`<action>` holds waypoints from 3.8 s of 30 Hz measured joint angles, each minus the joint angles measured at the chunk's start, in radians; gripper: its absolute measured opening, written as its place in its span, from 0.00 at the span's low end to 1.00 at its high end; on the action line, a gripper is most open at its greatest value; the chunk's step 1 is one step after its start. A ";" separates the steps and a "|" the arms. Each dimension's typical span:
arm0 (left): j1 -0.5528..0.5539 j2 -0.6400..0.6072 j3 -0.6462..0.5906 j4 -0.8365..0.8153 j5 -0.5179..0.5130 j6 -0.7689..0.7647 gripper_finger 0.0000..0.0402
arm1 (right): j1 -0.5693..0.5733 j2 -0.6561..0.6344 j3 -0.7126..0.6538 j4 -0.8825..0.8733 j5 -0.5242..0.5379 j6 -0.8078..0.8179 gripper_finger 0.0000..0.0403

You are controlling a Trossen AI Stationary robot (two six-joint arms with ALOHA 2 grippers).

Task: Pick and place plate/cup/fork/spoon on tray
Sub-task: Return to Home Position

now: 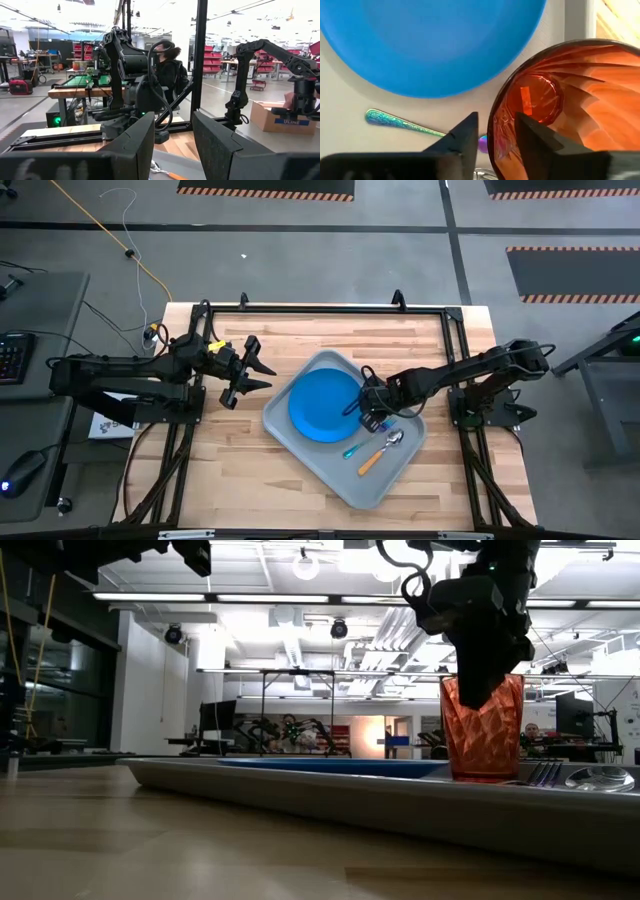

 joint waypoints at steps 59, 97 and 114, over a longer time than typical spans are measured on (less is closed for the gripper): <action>0.000 0.000 0.000 -0.058 0.001 -0.052 0.31 | 0.064 -0.658 -0.346 0.237 0.388 -0.251 0.46; 0.021 -0.217 -0.013 -0.357 -0.186 0.019 0.31 | -0.266 -0.514 -0.708 1.717 0.054 -0.767 0.46; 0.014 -0.587 -0.335 -0.238 -0.390 -0.073 0.13 | -0.266 -0.510 -0.708 1.707 0.054 -0.760 0.46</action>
